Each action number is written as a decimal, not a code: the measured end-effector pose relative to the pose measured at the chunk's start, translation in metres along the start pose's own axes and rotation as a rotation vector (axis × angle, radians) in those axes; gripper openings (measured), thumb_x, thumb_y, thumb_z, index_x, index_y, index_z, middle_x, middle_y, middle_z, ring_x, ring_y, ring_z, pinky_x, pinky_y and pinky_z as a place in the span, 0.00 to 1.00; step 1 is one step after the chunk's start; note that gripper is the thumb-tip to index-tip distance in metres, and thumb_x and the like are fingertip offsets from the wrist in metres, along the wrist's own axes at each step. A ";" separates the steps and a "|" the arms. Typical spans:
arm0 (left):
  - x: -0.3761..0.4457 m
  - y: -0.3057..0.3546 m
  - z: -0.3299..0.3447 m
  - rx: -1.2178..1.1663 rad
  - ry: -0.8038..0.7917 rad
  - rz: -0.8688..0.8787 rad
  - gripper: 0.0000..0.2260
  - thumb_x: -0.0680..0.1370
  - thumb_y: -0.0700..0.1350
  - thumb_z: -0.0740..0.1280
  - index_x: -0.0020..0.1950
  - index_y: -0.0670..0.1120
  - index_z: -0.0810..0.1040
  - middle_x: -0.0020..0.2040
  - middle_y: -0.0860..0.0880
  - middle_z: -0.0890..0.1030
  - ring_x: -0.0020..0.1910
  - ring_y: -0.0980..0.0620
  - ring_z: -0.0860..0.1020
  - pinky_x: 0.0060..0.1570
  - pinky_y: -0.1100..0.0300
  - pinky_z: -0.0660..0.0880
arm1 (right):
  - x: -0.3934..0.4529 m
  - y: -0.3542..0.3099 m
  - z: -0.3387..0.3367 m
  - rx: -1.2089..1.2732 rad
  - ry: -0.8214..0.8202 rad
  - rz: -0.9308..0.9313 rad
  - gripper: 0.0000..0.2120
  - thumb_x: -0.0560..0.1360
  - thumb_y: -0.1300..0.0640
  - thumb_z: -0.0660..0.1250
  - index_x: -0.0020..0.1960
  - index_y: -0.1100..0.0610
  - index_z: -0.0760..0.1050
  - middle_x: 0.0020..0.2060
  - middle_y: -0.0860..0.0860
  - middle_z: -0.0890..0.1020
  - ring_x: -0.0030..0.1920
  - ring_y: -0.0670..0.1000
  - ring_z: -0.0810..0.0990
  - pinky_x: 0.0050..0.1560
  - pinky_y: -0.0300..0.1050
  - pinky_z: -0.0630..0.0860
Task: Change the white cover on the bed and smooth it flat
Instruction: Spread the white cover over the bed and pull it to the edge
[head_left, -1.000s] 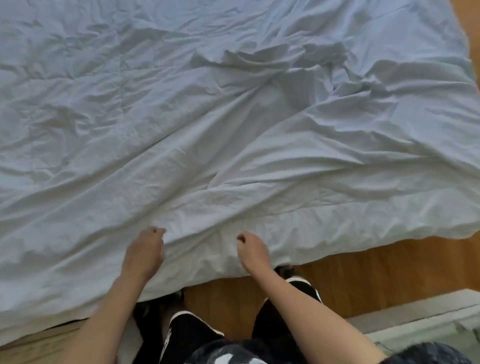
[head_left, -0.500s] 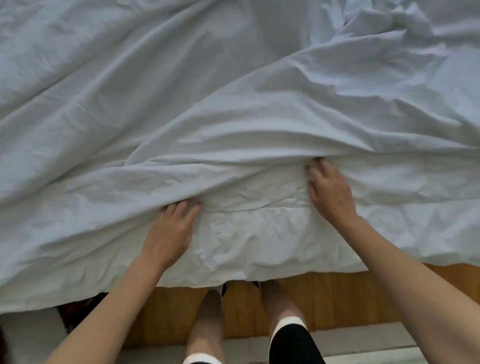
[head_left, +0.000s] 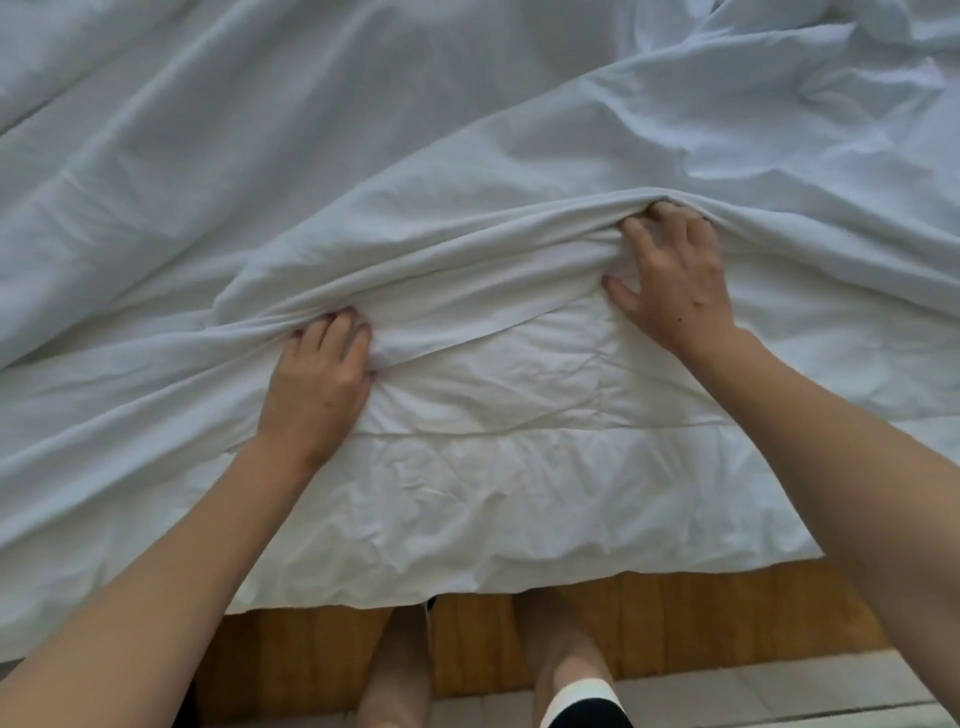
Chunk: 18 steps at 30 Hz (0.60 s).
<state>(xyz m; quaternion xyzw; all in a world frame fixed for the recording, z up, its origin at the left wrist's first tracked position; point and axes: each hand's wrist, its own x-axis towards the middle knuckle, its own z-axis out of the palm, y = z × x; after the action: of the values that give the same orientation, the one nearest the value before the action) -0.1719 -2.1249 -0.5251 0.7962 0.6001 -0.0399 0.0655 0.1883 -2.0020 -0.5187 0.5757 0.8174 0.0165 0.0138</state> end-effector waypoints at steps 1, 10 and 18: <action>0.000 0.003 0.003 0.006 0.003 -0.012 0.18 0.75 0.40 0.64 0.63 0.34 0.72 0.64 0.33 0.73 0.59 0.34 0.74 0.56 0.41 0.72 | 0.002 -0.003 -0.001 0.003 -0.021 -0.008 0.28 0.69 0.46 0.66 0.64 0.61 0.71 0.60 0.64 0.73 0.61 0.65 0.71 0.65 0.58 0.65; -0.009 0.011 -0.002 -0.090 0.246 -0.053 0.09 0.73 0.33 0.66 0.52 0.37 0.80 0.55 0.40 0.82 0.52 0.39 0.81 0.38 0.51 0.78 | -0.011 -0.044 0.013 -0.040 0.291 -0.419 0.11 0.75 0.59 0.67 0.56 0.60 0.79 0.55 0.60 0.80 0.52 0.61 0.79 0.54 0.55 0.75; -0.080 0.023 -0.009 -0.389 0.338 0.124 0.04 0.79 0.39 0.62 0.46 0.42 0.75 0.29 0.44 0.75 0.24 0.46 0.74 0.22 0.55 0.70 | -0.052 -0.074 0.004 0.064 0.333 -0.476 0.08 0.73 0.64 0.66 0.51 0.61 0.81 0.49 0.59 0.82 0.46 0.60 0.81 0.49 0.52 0.74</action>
<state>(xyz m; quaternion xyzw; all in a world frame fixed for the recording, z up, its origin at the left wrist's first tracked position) -0.1720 -2.2055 -0.5034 0.7991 0.5492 0.2141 0.1184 0.1359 -2.0761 -0.5257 0.3572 0.9206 0.0813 -0.1354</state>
